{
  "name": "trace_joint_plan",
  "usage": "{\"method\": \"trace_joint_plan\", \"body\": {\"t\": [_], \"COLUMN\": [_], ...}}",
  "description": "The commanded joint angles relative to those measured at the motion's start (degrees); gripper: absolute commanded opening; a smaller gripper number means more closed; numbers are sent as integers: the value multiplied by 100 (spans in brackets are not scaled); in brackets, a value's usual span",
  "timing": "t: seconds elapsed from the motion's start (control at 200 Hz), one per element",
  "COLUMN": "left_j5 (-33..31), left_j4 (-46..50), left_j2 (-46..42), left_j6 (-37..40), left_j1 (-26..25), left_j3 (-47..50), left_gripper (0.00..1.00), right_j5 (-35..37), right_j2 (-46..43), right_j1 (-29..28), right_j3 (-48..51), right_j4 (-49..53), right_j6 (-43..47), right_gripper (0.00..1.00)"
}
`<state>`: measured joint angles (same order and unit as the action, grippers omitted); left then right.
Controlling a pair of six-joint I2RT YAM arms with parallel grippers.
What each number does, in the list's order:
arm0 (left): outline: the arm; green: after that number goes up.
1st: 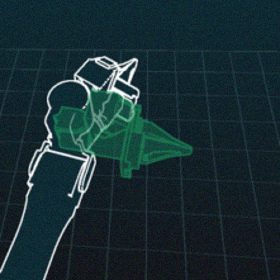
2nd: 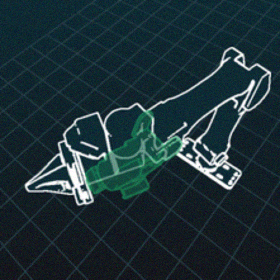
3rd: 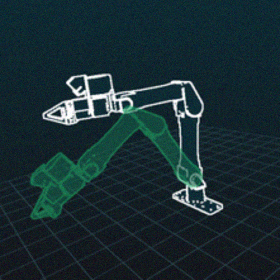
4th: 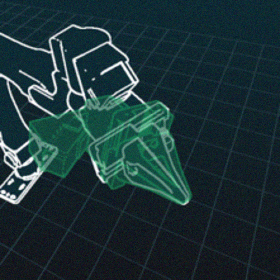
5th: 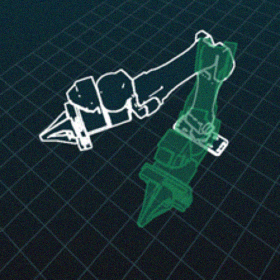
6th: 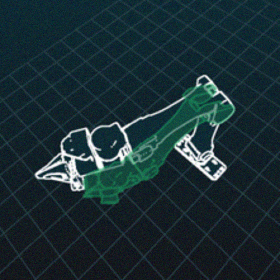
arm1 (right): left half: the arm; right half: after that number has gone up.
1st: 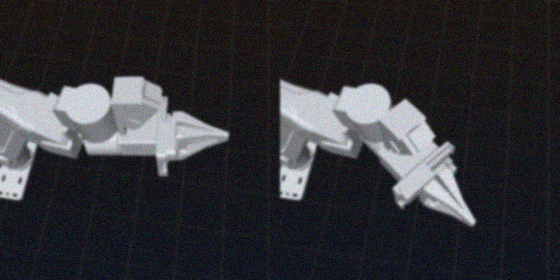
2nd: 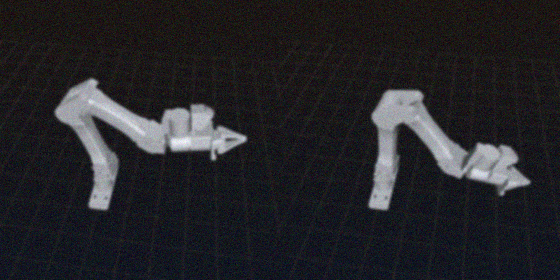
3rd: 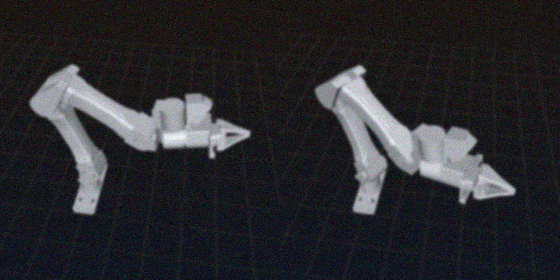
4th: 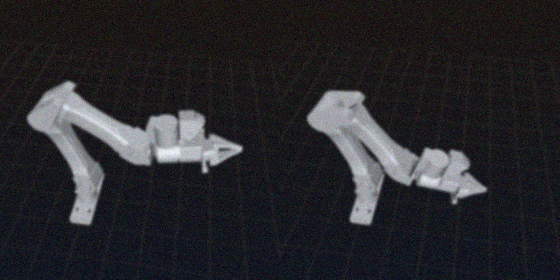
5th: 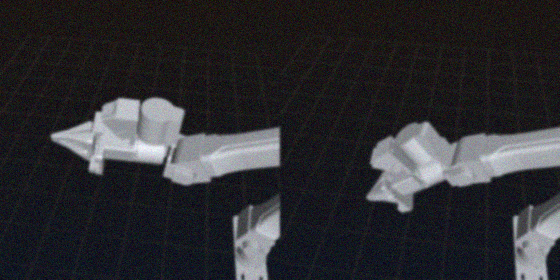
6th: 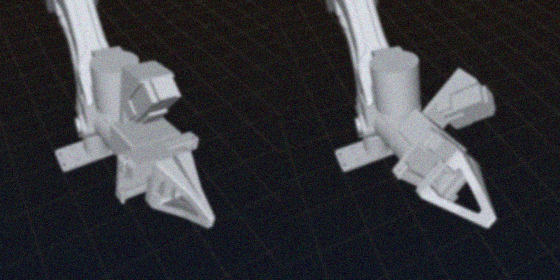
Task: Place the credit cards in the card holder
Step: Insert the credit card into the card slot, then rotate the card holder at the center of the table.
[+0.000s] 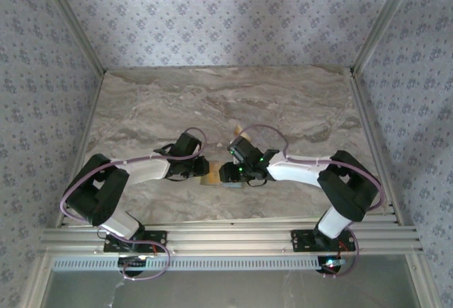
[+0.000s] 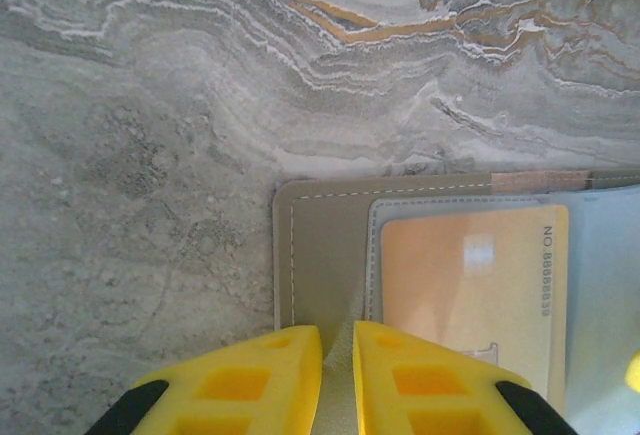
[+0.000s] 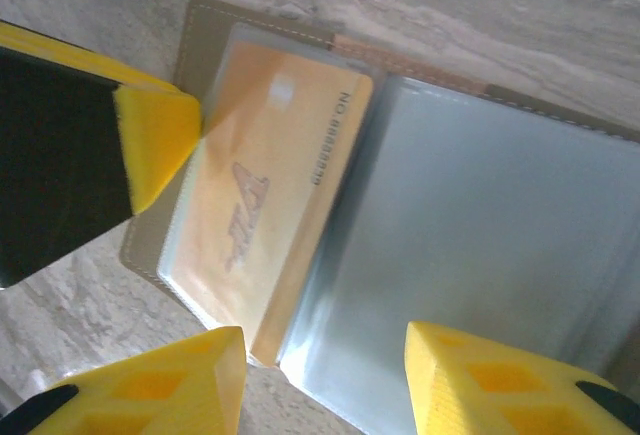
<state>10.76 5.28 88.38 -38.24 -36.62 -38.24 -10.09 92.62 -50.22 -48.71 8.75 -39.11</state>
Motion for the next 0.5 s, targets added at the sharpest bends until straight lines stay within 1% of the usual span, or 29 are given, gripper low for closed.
{"method": "trace_joint_plan", "body": {"t": [0.0, 0.115, 0.19, 0.27, 0.385, 0.495], "left_j5": [-9, 109, 124, 128, 109, 78], "left_j4": [661, 588, 589, 588, 588, 588], "left_j2": [344, 313, 313, 316, 303, 288], "left_j6": [-25, -17, -8, -3, -13, -26], "left_j1": [13, 21, 27, 32, 25, 40], "left_j3": [387, 390, 370, 378, 399, 430], "left_gripper": [19, 20, 20, 20, 20, 20], "right_j5": [204, 100, 64, 44, -8, 91], "right_j2": [-129, -94, -29, 90, 305, 461], "right_j1": [9, 11, 10, 27, 36, 52], "right_j3": [-156, -192, -185, -183, -191, -184], "right_j4": [372, 293, 237, 189, 71, 87], "right_j6": [201, 256, 260, 256, 258, 262], "right_gripper": [46, 39, 32, 27, 26, 25]}}
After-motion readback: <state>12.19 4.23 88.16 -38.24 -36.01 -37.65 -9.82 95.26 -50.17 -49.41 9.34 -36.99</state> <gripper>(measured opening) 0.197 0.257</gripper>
